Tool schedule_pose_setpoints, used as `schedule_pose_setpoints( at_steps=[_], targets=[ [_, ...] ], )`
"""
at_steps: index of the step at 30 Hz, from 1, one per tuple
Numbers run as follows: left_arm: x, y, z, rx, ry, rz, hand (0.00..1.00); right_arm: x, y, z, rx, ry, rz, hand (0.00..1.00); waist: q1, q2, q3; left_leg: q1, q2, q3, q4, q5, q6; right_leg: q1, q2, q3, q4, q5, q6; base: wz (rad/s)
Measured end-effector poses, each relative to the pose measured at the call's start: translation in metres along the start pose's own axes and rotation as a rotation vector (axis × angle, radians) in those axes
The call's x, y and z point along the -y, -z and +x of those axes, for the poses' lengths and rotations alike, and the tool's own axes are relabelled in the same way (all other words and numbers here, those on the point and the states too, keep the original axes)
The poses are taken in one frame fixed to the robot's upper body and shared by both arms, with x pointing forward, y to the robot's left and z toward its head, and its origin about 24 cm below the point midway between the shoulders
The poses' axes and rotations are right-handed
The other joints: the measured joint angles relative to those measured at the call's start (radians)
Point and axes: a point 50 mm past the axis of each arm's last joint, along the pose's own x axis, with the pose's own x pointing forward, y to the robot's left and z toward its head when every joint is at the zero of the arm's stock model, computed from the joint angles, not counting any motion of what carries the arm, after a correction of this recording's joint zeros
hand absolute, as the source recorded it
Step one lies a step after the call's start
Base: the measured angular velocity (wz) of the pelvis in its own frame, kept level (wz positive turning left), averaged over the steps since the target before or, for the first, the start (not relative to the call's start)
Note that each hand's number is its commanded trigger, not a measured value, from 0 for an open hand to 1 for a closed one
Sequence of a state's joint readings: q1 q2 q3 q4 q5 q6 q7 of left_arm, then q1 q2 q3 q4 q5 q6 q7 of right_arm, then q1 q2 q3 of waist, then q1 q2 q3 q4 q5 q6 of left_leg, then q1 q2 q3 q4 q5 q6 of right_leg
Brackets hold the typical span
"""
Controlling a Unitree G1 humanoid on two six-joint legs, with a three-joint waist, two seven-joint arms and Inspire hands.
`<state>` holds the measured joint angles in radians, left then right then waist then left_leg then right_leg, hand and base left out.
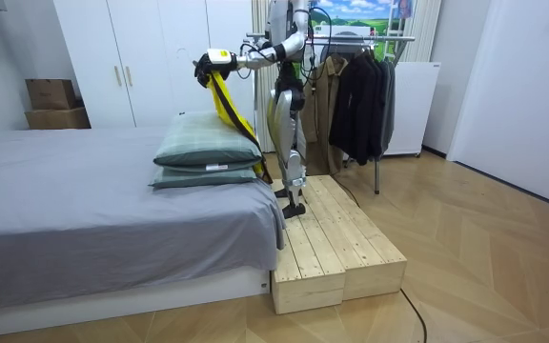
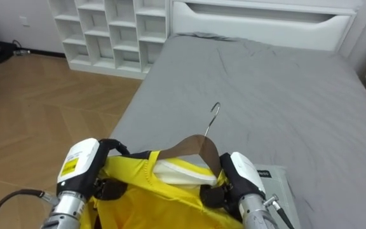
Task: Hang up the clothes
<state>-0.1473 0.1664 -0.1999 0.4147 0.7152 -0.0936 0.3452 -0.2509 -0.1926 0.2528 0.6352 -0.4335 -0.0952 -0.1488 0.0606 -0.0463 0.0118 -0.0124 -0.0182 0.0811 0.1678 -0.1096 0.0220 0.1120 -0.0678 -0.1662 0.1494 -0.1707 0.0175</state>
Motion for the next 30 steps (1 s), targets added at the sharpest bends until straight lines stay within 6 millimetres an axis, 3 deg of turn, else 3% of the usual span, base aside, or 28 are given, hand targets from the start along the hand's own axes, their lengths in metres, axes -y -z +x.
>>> schedule_pose_setpoints(
  at_steps=[12, 30],
  targets=[
    [0.009, 0.002, -0.003, -0.02, 0.044, -0.021, 0.0, 0.002, 0.005, 0.0, -0.023, 0.007, 0.032, 1.0, -0.005, 0.0, 0.0002, -0.001, 0.0, 0.0, 0.001, 0.0, 0.0, 0.0, 0.0, -0.002, 0.0, 0.0, 0.0, 0.0],
    [0.01, 0.011, -0.008, -0.068, 0.05, -0.075, 0.0, 0.028, 0.021, -0.002, -0.071, 0.094, 0.037, 1.0, -0.028, 0.008, 0.0009, -0.005, 0.001, 0.005, 0.001, 0.0, 0.0, -0.011, 0.001, 0.006, 0.001, 0.0, 0.0, 0.0]
  ],
)
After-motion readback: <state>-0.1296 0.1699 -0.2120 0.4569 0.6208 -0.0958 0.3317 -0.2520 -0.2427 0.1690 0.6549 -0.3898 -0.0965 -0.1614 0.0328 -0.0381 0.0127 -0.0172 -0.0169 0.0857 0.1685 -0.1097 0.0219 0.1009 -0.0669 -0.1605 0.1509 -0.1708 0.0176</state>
